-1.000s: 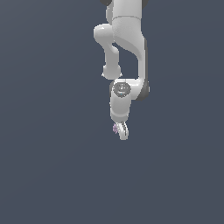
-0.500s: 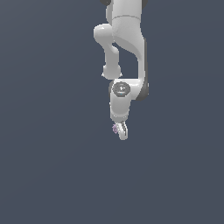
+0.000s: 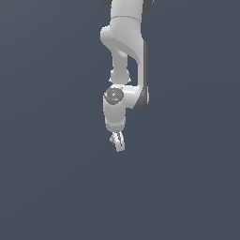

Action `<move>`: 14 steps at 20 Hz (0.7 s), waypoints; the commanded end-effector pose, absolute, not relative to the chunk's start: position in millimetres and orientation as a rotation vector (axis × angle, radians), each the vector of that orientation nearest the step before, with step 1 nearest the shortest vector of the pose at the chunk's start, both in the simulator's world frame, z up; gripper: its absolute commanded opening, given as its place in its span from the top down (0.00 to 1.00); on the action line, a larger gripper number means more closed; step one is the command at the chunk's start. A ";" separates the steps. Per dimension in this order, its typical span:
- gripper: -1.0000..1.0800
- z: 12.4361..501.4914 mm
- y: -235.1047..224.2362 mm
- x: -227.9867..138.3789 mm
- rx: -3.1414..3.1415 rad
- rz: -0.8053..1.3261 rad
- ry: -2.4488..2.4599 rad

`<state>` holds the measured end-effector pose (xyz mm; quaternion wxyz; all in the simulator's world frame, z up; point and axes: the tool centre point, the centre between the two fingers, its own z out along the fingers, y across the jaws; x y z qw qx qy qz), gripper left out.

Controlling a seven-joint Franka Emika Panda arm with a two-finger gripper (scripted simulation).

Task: Pick up the object and move it to a goal position.

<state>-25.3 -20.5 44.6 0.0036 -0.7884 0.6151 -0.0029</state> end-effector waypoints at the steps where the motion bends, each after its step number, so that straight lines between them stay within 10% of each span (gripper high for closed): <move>1: 1.00 41.9 -49.0 -25.9 -2.472 -0.001 1.936; 14: 1.00 45.6 -188.7 -8.4 -2.474 0.000 1.936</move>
